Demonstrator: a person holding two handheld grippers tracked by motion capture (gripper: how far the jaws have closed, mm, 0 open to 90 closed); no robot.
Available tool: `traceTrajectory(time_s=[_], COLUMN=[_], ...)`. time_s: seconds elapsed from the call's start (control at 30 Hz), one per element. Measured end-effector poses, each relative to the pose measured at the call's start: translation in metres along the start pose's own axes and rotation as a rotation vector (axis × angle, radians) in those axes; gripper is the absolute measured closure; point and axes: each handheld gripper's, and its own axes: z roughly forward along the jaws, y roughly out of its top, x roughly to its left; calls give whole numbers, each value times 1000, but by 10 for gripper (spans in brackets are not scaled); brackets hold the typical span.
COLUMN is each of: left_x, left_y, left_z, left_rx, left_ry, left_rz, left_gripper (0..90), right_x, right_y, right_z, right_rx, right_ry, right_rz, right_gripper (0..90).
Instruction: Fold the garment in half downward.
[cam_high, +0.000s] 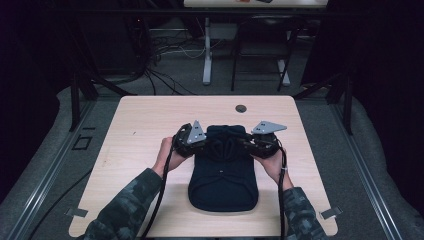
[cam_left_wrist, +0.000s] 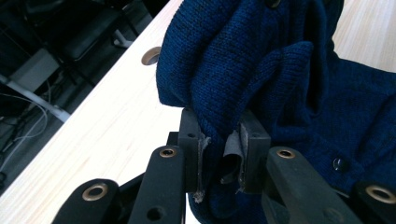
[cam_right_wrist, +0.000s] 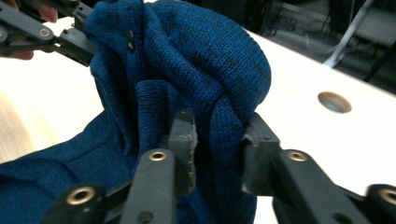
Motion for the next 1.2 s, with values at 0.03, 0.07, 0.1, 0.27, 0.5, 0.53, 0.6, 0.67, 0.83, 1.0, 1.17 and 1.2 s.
traceTrajectory(time_s=[0.03,0.07,0.1,0.27,0.5,0.53,0.6,0.67,0.83,1.0,1.17,1.2], left_x=[1,1,2,6,8,7,5,3,-3,-6,-8,-9], left_y=[-2,-2,-3,-10,-16,-16,-14,-12,-4,0,-2,-5], left_z=[-1,-1,-1,2,17,17,17,15,10,7,3,2], left_rx=[0,0,3,34,66,58,57,44,13,-19,-28,-28], left_ry=[-8,-8,-28,-64,-117,-120,-101,-84,-7,38,53,52], left_rz=[-18,-18,-34,-110,-164,-158,-133,-108,-11,46,101,109], left_gripper=[731,720,720,480,345,398,560,673,768,775,774,773], right_x=[5,7,7,14,21,22,21,19,11,5,11,13], right_y=[1,1,1,0,-2,-2,-2,-3,-2,6,9,8], right_z=[-1,-2,-2,-4,-5,-5,-5,-5,-7,-4,-3,-3], right_rx=[-26,-38,-38,-74,-98,-93,-82,-72,-20,13,31,24], right_ry=[-14,-16,-16,-15,4,-4,-1,6,48,31,19,16], right_rz=[-31,-44,-44,-104,-159,-165,-166,-157,-85,-31,-56,-68], right_gripper=[734,737,737,745,747,746,743,730,530,416,613,644])
